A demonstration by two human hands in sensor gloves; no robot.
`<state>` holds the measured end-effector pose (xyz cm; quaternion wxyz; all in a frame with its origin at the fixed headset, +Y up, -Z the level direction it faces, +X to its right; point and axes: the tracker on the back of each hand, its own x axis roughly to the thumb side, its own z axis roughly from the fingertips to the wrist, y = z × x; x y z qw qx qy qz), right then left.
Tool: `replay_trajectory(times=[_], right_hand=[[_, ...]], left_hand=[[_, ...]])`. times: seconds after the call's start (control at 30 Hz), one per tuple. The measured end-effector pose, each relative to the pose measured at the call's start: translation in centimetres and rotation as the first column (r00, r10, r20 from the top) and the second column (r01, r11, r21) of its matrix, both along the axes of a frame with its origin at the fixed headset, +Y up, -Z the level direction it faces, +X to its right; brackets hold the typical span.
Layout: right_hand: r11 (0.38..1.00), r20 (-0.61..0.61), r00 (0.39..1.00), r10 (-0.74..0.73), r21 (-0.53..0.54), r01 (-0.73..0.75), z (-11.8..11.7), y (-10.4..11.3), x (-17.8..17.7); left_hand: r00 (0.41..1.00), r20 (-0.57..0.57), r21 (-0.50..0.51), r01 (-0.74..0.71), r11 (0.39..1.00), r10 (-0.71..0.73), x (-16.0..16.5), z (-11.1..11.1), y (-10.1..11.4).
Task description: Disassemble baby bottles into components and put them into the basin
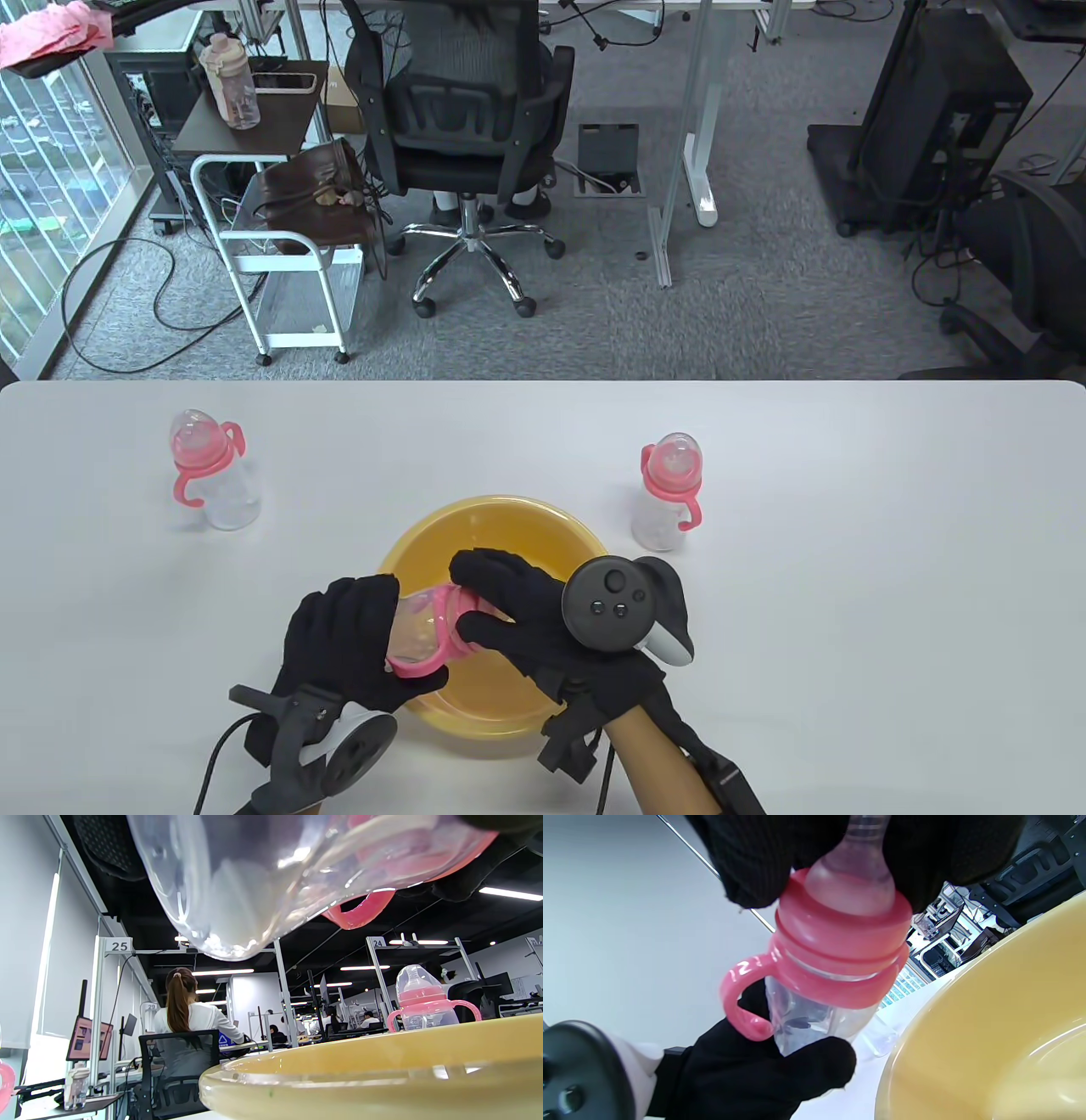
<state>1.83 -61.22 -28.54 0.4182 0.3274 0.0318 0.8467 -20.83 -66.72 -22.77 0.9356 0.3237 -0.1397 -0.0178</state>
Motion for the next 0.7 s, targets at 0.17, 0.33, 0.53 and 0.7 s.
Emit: replay_trajectory(times=[0.17,0.33,0.53,0.7], right_hand=[[0.99,-0.015,0.996,0.092,-0.107,-0.093,-0.3,-0.9,0.2],[0.989,-0.05,0.994,0.101,-0.099,-0.105,-0.3,-0.8,-0.2],[0.994,-0.064,0.993,0.095,-0.041,-0.098,-0.2,-0.7,-0.4],[0.989,-0.073,0.988,0.137,0.066,-0.133,0.1,-0.6,-0.9]], left_hand=[[1.0,0.006,0.01,0.014,1.0,-0.014,0.3,0.1,0.0],[1.0,0.006,-0.002,0.016,1.0,-0.016,0.1,0.0,-0.1],[1.0,0.007,-0.027,-0.009,1.0,0.009,0.0,-0.1,-0.2],[0.999,0.022,-0.077,-0.044,0.996,0.045,-0.7,-0.4,-0.3]])
